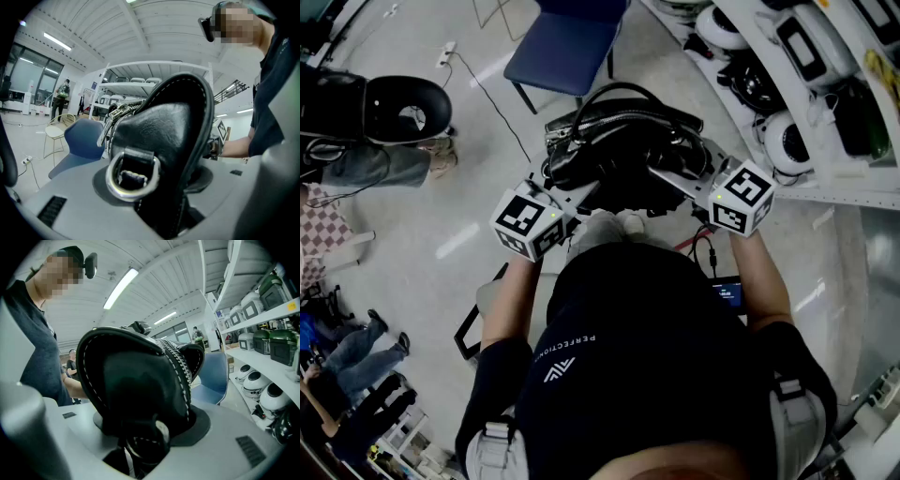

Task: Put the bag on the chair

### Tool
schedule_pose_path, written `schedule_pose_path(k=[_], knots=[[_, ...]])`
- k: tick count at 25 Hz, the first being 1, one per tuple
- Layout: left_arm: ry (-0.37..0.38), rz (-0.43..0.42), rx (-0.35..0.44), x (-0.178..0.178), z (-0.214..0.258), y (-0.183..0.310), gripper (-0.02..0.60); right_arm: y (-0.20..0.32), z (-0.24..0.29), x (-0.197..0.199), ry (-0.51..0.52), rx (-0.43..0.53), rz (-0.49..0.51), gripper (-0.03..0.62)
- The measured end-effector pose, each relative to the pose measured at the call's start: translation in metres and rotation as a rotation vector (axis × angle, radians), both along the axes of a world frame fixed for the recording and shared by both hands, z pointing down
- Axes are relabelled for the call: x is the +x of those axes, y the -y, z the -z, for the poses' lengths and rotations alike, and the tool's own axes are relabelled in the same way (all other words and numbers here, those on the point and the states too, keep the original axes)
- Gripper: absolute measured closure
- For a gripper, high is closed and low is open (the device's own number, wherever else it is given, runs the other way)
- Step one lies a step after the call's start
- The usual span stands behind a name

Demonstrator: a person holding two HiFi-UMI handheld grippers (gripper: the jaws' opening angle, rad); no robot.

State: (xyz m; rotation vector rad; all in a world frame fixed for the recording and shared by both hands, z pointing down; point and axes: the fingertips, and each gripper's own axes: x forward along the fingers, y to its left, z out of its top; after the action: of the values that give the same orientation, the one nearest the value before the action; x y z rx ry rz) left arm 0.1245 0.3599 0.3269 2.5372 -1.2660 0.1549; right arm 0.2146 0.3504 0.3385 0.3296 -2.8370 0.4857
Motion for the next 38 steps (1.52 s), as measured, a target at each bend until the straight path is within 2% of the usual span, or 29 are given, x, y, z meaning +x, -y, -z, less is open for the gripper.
schedule_pose_path(k=[9,15,30,38], knots=[[0.023,-0.006,-0.003,0.0,0.0,0.001,0.327,-0.001,-0.003,0.0,0.022,-0.039,-0.007,0.355],[0.029,-0.007,-0.018,-0.003,-0.004,0.018,0.327,0.016,-0.005,-0.003,0.033,-0.07,-0.014,0.349],[0.017,0.072,-0.043,-0.046,-0.027,0.029,0.324,0.032,-0.026,-0.044,0.036,-0.116,-0.016,0.348],[0.007,0.062,-0.039,-0.106,-0.022,0.043,0.322,0.045,-0.02,-0.103,0.02,-0.118,-0.04,0.349]])
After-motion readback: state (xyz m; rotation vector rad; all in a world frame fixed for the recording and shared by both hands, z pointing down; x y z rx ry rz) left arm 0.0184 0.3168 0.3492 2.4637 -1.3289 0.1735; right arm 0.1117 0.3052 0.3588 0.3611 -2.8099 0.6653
